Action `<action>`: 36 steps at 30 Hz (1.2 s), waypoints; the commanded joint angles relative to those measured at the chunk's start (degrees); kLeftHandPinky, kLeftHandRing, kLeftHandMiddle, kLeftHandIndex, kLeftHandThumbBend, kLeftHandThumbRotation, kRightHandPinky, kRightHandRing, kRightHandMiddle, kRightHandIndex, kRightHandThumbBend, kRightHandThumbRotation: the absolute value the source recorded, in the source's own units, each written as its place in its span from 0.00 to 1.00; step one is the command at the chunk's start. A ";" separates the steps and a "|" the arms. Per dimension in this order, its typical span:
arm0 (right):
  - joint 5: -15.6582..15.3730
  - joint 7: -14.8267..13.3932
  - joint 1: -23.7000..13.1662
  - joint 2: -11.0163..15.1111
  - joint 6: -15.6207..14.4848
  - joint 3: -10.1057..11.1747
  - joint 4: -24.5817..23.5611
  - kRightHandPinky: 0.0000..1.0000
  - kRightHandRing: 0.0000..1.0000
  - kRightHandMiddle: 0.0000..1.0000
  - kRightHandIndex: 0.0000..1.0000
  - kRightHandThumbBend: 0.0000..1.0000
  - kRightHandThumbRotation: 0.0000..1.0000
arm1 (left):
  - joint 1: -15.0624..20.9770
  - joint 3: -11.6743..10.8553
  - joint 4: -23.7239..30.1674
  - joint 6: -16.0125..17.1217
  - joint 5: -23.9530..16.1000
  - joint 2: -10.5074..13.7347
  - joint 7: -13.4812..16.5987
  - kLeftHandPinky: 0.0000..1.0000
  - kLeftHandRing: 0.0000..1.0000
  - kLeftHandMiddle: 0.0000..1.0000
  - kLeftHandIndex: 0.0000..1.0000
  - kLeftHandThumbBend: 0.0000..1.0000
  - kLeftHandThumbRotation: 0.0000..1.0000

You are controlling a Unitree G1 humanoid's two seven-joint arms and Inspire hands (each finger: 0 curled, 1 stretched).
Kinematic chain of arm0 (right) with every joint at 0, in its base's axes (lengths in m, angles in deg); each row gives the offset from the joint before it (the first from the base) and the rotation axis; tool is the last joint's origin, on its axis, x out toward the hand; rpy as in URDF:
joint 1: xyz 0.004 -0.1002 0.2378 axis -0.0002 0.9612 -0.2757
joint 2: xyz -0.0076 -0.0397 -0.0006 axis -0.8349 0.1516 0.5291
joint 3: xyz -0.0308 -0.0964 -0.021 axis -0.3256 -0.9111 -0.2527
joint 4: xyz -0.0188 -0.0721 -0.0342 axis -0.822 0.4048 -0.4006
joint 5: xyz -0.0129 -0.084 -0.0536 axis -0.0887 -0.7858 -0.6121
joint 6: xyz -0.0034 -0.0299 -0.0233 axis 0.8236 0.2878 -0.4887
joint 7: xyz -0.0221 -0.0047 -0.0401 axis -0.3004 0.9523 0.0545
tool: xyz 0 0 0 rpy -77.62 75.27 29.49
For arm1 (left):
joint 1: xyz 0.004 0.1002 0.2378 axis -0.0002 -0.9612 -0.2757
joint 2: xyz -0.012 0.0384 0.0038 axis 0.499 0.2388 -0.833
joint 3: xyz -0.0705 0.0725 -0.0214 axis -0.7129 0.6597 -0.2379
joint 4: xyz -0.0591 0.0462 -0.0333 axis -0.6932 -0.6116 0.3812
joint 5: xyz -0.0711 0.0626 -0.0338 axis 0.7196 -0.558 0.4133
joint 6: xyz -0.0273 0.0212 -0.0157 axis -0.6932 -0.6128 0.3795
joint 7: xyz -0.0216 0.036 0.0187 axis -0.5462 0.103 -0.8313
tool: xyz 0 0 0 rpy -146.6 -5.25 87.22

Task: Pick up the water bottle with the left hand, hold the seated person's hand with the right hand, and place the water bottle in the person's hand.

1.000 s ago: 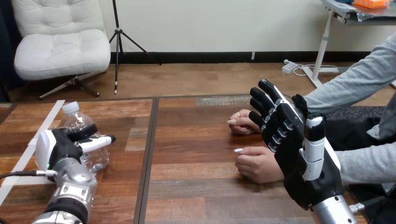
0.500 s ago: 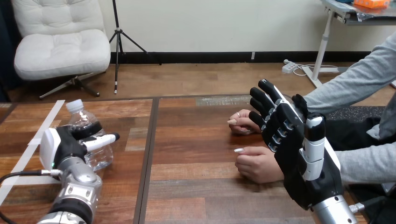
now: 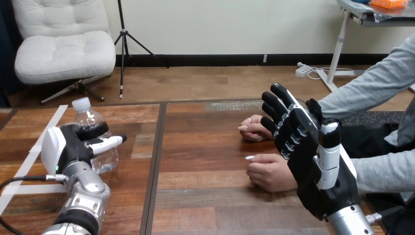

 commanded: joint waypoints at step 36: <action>-0.83 0.72 -5.91 0.78 2.30 1.22 3.80 1.00 1.00 0.97 0.97 1.00 1.00 | -0.44 5.77 5.48 16.52 -9.31 2.22 9.70 0.28 0.34 0.40 0.43 0.79 0.00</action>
